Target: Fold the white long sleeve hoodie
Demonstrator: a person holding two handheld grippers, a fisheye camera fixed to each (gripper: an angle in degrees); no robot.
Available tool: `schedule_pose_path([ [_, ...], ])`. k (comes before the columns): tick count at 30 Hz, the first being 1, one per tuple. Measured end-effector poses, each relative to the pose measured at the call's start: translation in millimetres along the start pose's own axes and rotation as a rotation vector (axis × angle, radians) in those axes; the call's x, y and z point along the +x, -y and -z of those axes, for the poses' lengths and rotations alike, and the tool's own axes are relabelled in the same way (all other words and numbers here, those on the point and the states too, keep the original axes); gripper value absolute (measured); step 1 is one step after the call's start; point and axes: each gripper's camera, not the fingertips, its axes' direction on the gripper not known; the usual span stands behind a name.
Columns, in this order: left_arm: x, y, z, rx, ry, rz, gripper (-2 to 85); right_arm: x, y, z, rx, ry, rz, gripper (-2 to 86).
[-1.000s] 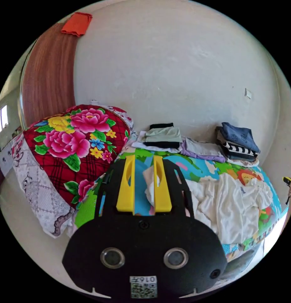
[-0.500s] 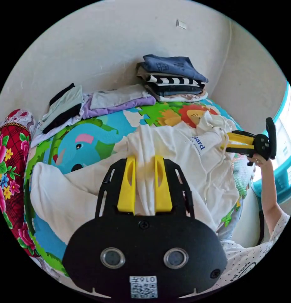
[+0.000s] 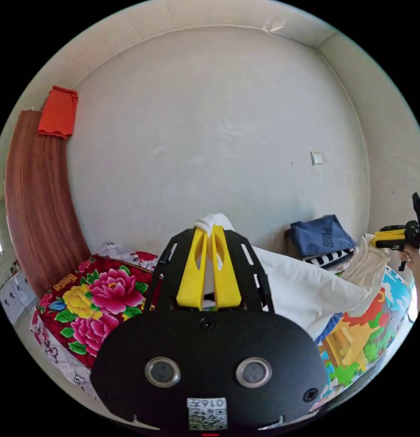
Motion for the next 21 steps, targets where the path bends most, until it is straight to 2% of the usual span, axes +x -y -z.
schedule_pose_path([
  [3, -40.3, 66.0, 50.8, 0.056, 0.168, 0.047, -0.9, -0.8, 67.3, 43.0, 0.163, -0.081, 0.043, 0.8],
  [5, -61.7, 88.8, 85.0, 0.13, 0.225, 0.081, -0.9, -10.7, 121.1, 80.7, 0.294, -0.145, 0.065, 0.7],
  [7, -82.7, 106.2, 111.8, 0.152, 0.263, 0.107, -0.9, -24.0, 160.6, 106.6, 0.364, -0.126, 0.118, 0.7],
  [9, -111.1, 119.7, 133.8, 0.102, 0.242, 0.137, -0.9, -43.3, 204.1, 120.2, 0.299, -0.069, 0.187, 0.7],
  [12, -139.9, 110.7, 151.4, 0.123, 0.192, 0.196, -0.9, -93.4, 253.3, 121.7, 0.271, -0.159, 0.252, 0.7],
  [15, -151.3, 98.3, 142.4, 0.061, 0.173, 0.083, -0.9, -140.3, 283.7, 100.9, 0.277, -0.148, 0.303, 0.7],
  [18, -162.7, 76.5, 127.6, 0.042, 0.202, 0.024, -0.9, -166.6, 308.9, 73.2, 0.295, -0.074, 0.184, 0.7],
  [21, -184.0, 60.4, 125.5, 0.09, 0.15, 0.063, -0.9, -170.9, 317.9, 57.6, 0.384, 0.029, 0.081, 0.8],
])
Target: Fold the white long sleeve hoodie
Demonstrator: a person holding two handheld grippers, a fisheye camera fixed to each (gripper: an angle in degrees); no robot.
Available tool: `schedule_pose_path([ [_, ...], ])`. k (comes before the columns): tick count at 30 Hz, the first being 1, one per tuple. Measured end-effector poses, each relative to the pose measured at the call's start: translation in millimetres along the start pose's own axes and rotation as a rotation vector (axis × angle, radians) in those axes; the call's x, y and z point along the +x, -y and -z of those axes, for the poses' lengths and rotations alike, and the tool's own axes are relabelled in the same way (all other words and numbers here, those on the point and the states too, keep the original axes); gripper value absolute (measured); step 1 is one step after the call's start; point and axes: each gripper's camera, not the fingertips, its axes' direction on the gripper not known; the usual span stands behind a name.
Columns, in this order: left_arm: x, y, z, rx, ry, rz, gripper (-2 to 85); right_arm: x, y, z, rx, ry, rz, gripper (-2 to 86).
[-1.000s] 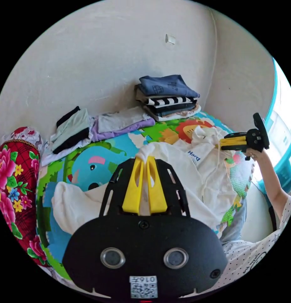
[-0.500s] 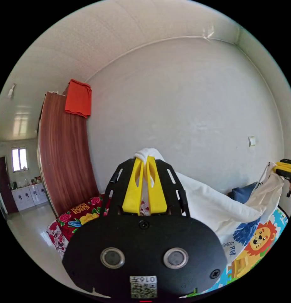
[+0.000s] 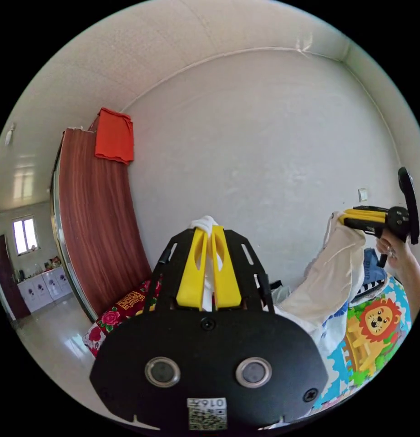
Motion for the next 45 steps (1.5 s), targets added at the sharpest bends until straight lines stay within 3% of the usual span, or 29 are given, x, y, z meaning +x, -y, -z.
schedule_pose_path([
  [4, -15.9, -12.2, 1.4, 0.068, -0.141, 0.067, -0.9, 30.6, -10.0, -0.7, 0.124, 0.107, -0.088, 0.8],
  [9, 38.3, -86.4, -57.5, -0.136, -0.501, -0.083, -0.9, 71.4, -53.1, -30.4, -0.099, 0.185, -0.003, 1.1],
  [10, 47.4, -101.2, -66.5, -0.172, -0.555, -0.087, -0.9, 77.0, -76.3, -40.0, -0.163, 0.205, 0.021, 1.2],
  [15, 170.4, -270.1, -128.0, -0.487, -1.201, -0.111, -0.9, 94.2, -202.6, -100.5, -0.583, 0.219, 0.051, 1.5],
  [20, 315.2, -405.9, -118.4, -0.623, -1.553, -0.251, -0.5, 100.0, -382.6, -155.5, -1.095, 0.131, -0.06, 2.7],
  [23, 381.9, -462.9, -107.2, -0.605, -1.679, -0.18, 0.8, 101.8, -459.5, -154.6, -1.262, 0.082, -0.233, 5.3],
  [25, 411.3, -493.8, -113.9, -0.641, -1.694, -0.082, 4.8, 107.9, -484.4, -135.6, -1.181, 0.015, -0.408, 7.9],
  [27, 429.8, -528.9, -128.8, -0.673, -1.644, -0.04, 7.9, 113.7, -505.4, -101.9, -1.02, 0.074, -0.626, 9.0],
  [29, 417.2, -549.8, -142.5, -0.65, -1.52, 0.016, 8.7, 107.1, -529.8, -48.2, -0.742, 0.198, -0.808, 8.9],
  [32, 367.8, -572.0, -165.2, -0.573, -1.197, 0.047, 10.5, 63.4, -548.6, 12.2, -0.547, 0.186, -0.767, 8.4],
  [36, 306.5, -607.0, -196.8, -0.595, -0.718, -0.056, 11.6, -29.8, -554.9, 57.7, -0.478, 0.118, -0.562, 8.8],
  [40, 288.5, -647.3, -233.2, -0.725, -0.562, -0.169, 11.3, -170.3, -545.7, 79.1, -0.368, 0.024, -0.315, 9.7],
  [45, 296.8, -712.1, -271.8, -0.833, -0.549, -0.274, 9.6, -303.1, -531.0, 54.7, -0.435, 0.058, -0.283, 15.3],
])
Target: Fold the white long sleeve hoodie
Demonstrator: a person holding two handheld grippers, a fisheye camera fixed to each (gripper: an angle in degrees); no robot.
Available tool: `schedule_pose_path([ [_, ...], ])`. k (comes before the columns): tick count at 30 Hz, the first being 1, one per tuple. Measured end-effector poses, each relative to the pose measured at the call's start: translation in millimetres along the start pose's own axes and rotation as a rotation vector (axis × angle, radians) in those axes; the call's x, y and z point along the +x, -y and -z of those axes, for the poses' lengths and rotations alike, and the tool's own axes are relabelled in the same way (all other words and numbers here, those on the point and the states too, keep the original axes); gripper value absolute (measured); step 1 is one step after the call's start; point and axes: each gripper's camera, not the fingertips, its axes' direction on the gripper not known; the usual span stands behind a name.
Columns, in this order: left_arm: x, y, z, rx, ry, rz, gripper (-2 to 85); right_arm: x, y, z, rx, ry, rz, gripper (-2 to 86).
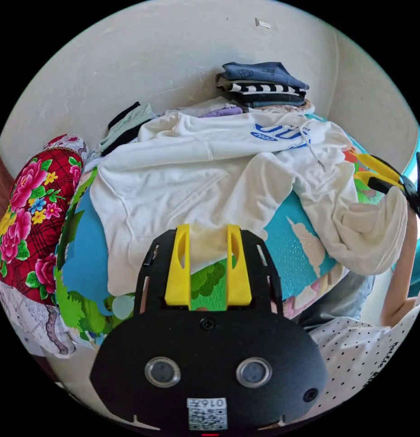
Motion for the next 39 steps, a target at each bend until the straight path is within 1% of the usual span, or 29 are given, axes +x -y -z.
schedule_pose_path([
  [2, -6.8, -7.1, -9.9, 0.004, -0.009, 0.002, 6.4, -42.9, 1.2, -32.0, -0.151, 0.07, -0.004, 14.9],
  [3, -11.7, -11.6, -14.6, 0.008, -0.005, 0.009, 4.4, -52.7, 0.6, -41.0, -0.188, 0.085, 0.005, 13.9],
  [4, -13.8, -13.9, -17.1, 0.005, 0.007, 0.003, 3.1, -71.9, -2.6, -58.5, -0.27, 0.085, 0.024, 12.0],
  [5, -18.6, -18.9, -22.1, -0.008, 0.054, -0.011, 0.5, -91.6, -6.5, -56.0, -0.193, 0.035, 0.031, 8.6],
  [8, -44.0, -34.4, -34.7, -0.045, 0.2, -0.009, -0.6, -136.5, -15.1, -58.7, -0.178, 0.044, 0.052, 2.4],
  [10, -74.5, -45.5, -42.0, -0.055, 0.238, 0.065, -0.7, -167.2, -17.9, -55.4, -0.2, 0.076, 0.13, 1.6],
  [12, -121.1, -61.4, -45.7, -0.052, 0.181, 0.195, -0.6, -201.6, -20.3, -51.4, -0.232, 0.144, 0.222, 1.4],
  [13, -130.5, -65.1, -45.3, -0.052, 0.151, 0.214, -0.4, -225.3, -23.9, -48.6, -0.231, 0.154, 0.276, 1.4],
  [14, -145.0, -72.7, -43.0, -0.042, 0.091, 0.235, 0.0, -246.4, -29.1, -47.5, -0.234, 0.07, 0.333, 1.6],
  [16, -156.9, -84.4, -35.6, -0.009, 0.048, 0.262, 1.5, -264.5, -35.9, -38.2, -0.219, 0.038, 0.389, 2.4],
  [18, -154.4, -98.3, -21.9, 0.068, 0.095, 0.241, 3.2, -257.7, -37.8, -17.6, -0.138, 0.099, 0.327, 4.5],
  [20, -145.4, -104.0, -16.8, 0.111, 0.114, 0.19, 4.0, -220.4, -45.0, 11.8, 0.028, 0.155, 0.159, 7.7],
  [21, -137.7, -104.8, -17.8, 0.121, 0.095, 0.138, 4.4, -208.5, -47.6, 16.7, 0.059, 0.153, 0.101, 8.0],
  [22, -133.7, -104.6, -19.3, 0.125, 0.076, 0.115, 4.8, -184.7, -53.6, 22.4, 0.1, 0.128, -0.016, 8.5],
  [23, -125.4, -103.0, -23.7, 0.132, 0.022, 0.071, 5.5, -164.3, -60.1, 23.0, 0.101, 0.08, -0.111, 9.1],
  [24, -116.3, -100.4, -29.5, 0.141, -0.046, 0.031, 5.9, -155.5, -63.4, 21.8, 0.09, 0.046, -0.154, 9.4],
  [26, -99.9, -94.6, -39.0, 0.146, -0.15, -0.023, 6.3, -127.1, -76.2, 10.9, 0.02, -0.112, -0.309, 12.3],
  [28, -78.0, -88.2, -47.0, 0.153, -0.249, -0.097, 6.6, -109.8, -82.3, -0.1, -0.05, -0.207, -0.415, 14.8],
  [30, -44.5, -82.3, -57.0, 0.154, -0.319, -0.212, 7.1, -93.7, -84.6, -9.7, -0.106, -0.249, -0.496, 16.7],
  [32, -22.6, -81.0, -67.9, 0.119, -0.312, -0.284, 7.2, -76.0, -84.3, -23.6, -0.165, -0.183, -0.512, 17.5],
  [34, -7.3, -82.2, -85.9, 0.039, -0.262, -0.323, 7.2, -60.5, -85.8, -32.7, -0.178, -0.116, -0.556, 17.6],
  [36, -13.5, -92.2, -91.4, 0.082, -0.264, -0.279, 7.1, -45.5, -89.7, -41.1, -0.171, -0.045, -0.612, 17.6],
  [39, -35.3, -104.8, -100.1, 0.108, -0.336, -0.188, 6.9, -24.6, -99.8, -54.0, -0.124, 0.096, -0.711, 16.9],
])
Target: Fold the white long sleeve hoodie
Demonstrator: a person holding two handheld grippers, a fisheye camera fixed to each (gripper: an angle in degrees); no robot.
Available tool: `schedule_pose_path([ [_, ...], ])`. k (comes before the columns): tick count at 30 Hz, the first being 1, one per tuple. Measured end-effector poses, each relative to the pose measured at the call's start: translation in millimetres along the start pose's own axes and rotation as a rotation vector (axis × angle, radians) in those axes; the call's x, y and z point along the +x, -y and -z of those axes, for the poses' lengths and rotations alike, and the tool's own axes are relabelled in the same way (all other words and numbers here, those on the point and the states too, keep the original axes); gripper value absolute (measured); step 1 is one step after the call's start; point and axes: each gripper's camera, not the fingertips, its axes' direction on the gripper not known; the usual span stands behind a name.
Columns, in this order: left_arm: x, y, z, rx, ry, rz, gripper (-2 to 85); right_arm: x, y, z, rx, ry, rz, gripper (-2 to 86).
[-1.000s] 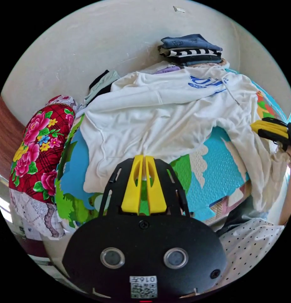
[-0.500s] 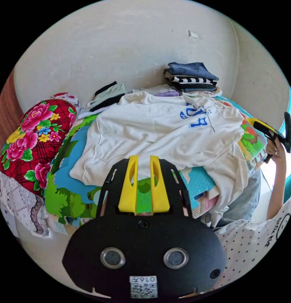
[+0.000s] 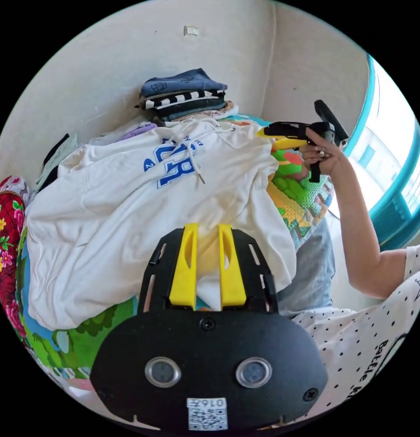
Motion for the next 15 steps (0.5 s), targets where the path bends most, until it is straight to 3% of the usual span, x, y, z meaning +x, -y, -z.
schedule_pose_path([
  [3, -11.5, -16.9, 0.2, 0.045, -0.027, 0.024, 6.5, 16.9, 1.0, -7.7, 0.057, 0.093, -0.091, 14.2],
  [6, -15.6, -26.3, 0.0, 0.055, -0.019, 0.027, 6.4, 16.7, -0.5, -6.8, 0.123, 0.192, -0.082, 4.2],
  [9, -17.0, -32.9, -0.5, 0.055, 0.002, 0.026, 6.3, -23.0, -24.0, 36.7, 0.401, 0.14, 0.063, 2.1],
  [12, -18.4, -38.1, -0.9, 0.05, 0.019, 0.03, 6.2, -112.9, -56.2, 55.6, 0.552, 0.076, 0.489, 1.8],
  [14, -19.4, -41.4, -1.2, 0.05, 0.027, 0.028, 6.1, -183.5, -80.0, 32.4, 0.343, 0.176, 0.914, 2.0],
  [15, -20.8, -43.9, -1.2, 0.052, 0.028, 0.029, 6.1, -199.2, -87.2, 20.4, 0.233, 0.201, 1.021, 2.2],
])
